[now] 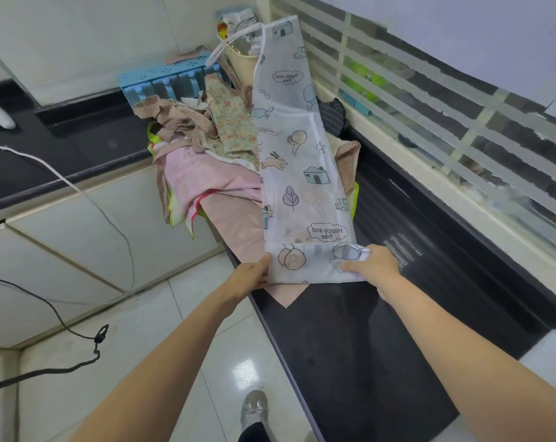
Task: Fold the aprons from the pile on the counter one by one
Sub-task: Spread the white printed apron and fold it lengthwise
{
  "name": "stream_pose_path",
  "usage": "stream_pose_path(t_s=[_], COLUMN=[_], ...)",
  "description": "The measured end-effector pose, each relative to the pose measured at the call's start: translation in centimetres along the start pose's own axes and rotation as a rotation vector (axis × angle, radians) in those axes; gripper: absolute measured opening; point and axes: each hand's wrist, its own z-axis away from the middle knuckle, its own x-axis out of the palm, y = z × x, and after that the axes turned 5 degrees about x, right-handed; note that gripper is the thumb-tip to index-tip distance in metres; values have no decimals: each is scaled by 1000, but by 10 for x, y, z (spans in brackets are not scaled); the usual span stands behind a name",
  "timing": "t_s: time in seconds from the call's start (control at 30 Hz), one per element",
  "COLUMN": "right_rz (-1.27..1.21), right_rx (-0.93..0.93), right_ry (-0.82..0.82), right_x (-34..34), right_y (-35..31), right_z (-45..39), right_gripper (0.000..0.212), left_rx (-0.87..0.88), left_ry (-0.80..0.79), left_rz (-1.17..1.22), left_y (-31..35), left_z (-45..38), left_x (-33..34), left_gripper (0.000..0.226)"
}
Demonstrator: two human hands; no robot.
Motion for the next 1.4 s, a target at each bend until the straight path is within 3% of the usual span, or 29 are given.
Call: stream_pose_path(t_s=[0.1, 0.27, 0.37, 0.43, 0.53, 0.77, 0.87, 0.97, 1.07, 1.17, 1.4], right_rz=[122, 485, 592, 620, 625, 705, 772, 955, 1150, 1273, 1350], right_rx=[-22, -69, -77, -70, -55, -140, -312, -502, -655, -701, -586], right_ry=[48, 153, 172, 161, 144, 218, 379, 495, 586, 549, 360], right_x=[6, 26, 30, 30, 29, 40, 46, 46, 51, 65, 80], right_y=[-4, -15, -18, -20, -22, -19, -14, -5, -4, -15, -26], right_z=[-5, 2, 3, 1, -2, 2, -1, -6, -9, -7, -4], right_gripper=[20, 36, 41, 42, 42, 40, 42, 67, 66, 65, 80], left_rx=[13, 49, 79, 163, 253, 86, 41, 33, 55, 6, 13], left_ry=[42, 240, 363, 455, 472, 437, 473, 475, 454, 369, 286], left_rz=[14, -195, -537, -643, -588, -345, -320, -312, -316, -173, 209], left_y=[1, -3, 0, 8, 20, 35, 34, 34, 33, 33, 45], left_z=[0, -7, -7, -8, -21, -61, -71, -74, -76, -75, -75], left_x=[1, 4, 9, 9, 5, 10, 10, 6, 0, -8, -22], left_gripper=[44, 30, 31, 20, 31, 34, 30, 27, 27, 37, 16])
